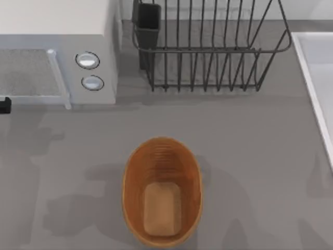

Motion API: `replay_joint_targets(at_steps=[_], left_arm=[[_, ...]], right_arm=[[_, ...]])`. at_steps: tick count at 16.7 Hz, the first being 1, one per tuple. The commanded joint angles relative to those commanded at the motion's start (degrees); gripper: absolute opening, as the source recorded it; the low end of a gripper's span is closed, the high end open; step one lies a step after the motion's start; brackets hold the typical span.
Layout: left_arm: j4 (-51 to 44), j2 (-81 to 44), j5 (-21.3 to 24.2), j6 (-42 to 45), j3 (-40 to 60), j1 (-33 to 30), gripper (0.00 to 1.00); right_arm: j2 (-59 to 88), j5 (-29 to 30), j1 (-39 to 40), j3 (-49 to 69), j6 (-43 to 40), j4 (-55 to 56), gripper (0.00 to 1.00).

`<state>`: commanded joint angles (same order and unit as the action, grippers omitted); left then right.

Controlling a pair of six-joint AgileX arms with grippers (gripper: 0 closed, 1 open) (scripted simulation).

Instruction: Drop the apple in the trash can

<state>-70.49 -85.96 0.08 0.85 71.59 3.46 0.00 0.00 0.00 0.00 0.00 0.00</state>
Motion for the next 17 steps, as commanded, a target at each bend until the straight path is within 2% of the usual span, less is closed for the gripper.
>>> replay_joint_targets(at_steps=[5, 8, 12, 17], left_arm=[[-0.1, -0.2, 0.0, 0.2, 0.1, 0.1, 0.0], [-0.7, -2.0, -0.4, 3.4, 2.1, -3.8, 0.0], [-1.9, -6.5, -1.4, 13.3, 6.9, -17.0, 0.0], [-3.0, -12.9, -2.7, 28.8, 13.4, -40.8, 0.0]], right_arm=[[0.0, 0.0, 0.0, 0.0, 0.0, 0.0, 1.0], [0.0, 0.0, 0.0, 0.0, 0.0, 0.0, 1.0], [0.0, 0.0, 0.0, 0.0, 0.0, 0.0, 1.0], [0.0, 0.0, 0.0, 0.0, 0.0, 0.0, 1.0]])
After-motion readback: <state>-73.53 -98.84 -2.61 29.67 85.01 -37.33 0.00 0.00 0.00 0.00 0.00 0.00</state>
